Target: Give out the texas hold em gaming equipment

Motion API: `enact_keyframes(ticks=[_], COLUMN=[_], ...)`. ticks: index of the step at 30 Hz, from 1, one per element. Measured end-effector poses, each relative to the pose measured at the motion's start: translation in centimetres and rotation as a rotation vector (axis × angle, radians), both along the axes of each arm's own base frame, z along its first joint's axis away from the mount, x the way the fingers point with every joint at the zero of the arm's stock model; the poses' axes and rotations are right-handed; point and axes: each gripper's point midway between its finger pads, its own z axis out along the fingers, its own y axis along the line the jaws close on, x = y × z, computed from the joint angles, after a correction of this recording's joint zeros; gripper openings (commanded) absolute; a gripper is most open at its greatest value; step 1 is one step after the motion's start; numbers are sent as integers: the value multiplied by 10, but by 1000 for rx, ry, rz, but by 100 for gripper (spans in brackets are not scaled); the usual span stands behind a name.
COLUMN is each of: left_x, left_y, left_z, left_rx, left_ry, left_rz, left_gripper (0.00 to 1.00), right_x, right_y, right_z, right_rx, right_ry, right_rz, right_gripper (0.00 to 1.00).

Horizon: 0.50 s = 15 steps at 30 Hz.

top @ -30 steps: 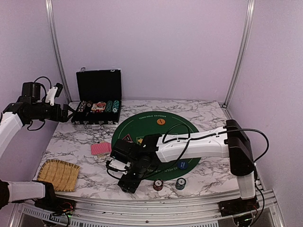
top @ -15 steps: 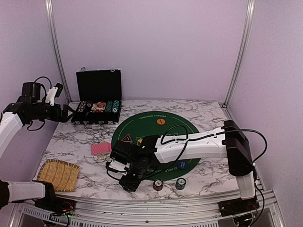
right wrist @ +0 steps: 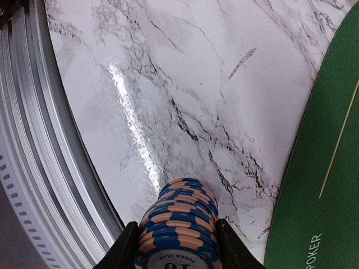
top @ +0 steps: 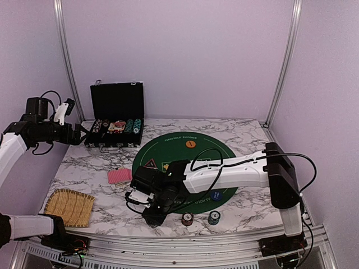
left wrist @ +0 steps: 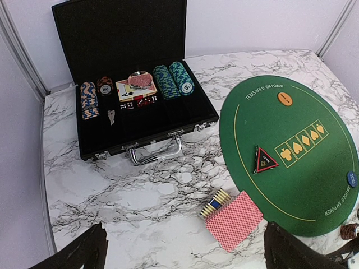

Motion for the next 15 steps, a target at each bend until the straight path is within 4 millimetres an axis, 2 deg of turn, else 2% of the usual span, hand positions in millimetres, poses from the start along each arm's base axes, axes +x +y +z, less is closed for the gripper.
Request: enact_keyframes(ticks=[15], left_x=[-1], left_y=[-2], left_z=[0], left_rx=[-7], left_ry=[0], left_rz=[-9], left_gripper=[99], right_x=[1], right_y=[1], right_z=[7], right_rx=[0], right_ry=[-3], right_rz=[-1], right_gripper=[27])
